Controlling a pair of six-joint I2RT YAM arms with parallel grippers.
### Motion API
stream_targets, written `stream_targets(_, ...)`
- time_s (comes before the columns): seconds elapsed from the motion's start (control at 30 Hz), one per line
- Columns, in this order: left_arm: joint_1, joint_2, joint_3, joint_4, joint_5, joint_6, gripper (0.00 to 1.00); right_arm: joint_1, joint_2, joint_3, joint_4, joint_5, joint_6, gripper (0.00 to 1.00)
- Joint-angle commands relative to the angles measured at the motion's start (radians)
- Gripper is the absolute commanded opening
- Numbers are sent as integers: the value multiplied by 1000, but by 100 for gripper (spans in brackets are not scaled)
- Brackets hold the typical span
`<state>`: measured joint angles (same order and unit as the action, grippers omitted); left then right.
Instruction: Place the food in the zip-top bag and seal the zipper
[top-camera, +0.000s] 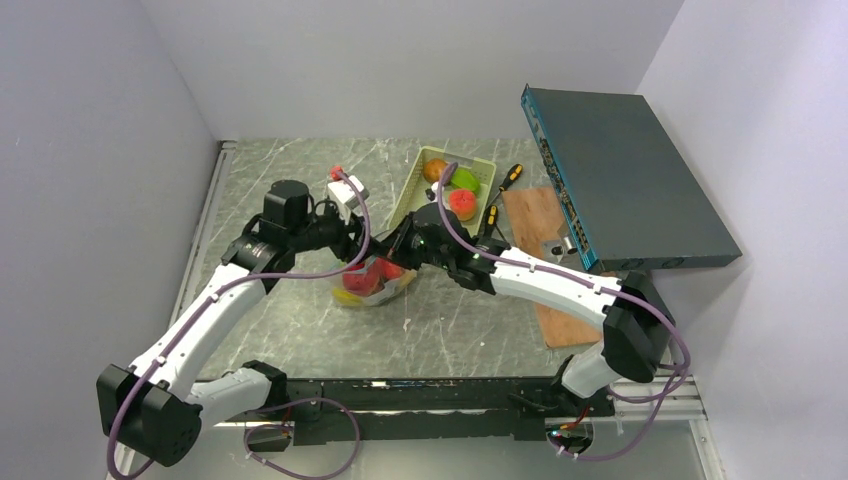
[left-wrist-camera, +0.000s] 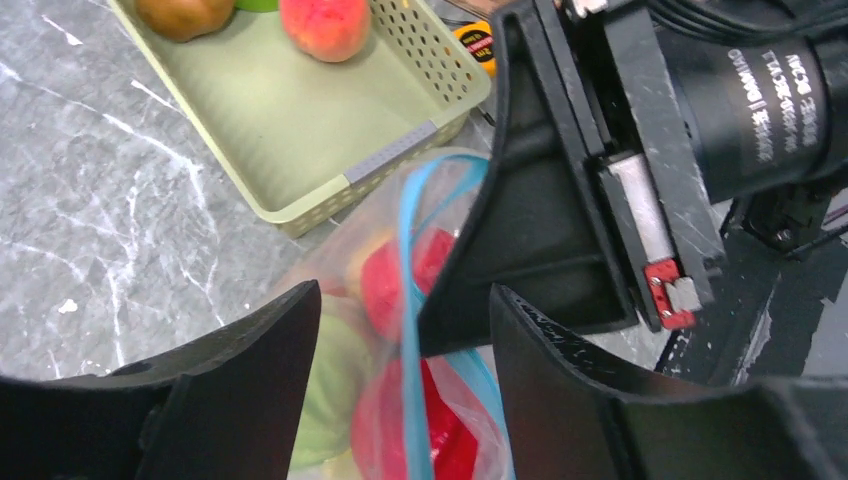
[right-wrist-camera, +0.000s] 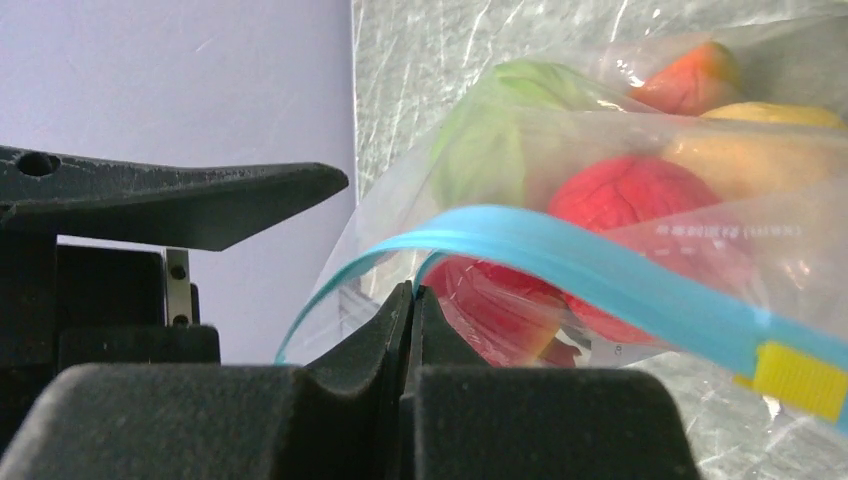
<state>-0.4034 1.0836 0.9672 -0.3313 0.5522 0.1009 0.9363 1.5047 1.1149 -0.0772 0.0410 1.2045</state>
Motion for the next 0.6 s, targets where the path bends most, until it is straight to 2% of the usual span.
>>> stream_targets(0.0,-9,-19,14,-24,102,51,71,-7,-61,3,47,88,48,0)
stream_targets(0.17,-9,-12,19,-63,121,118,83,-12,-62,16,41,84,69,0)
stream_targets(0.4,-10,-74,-31,-48,23,184,83,-15,-75,41,19,98,88,0)
stream_targets(0.57,-10,-161,-123,26,46,240,85,-21,-69,60,1,94,93,0)
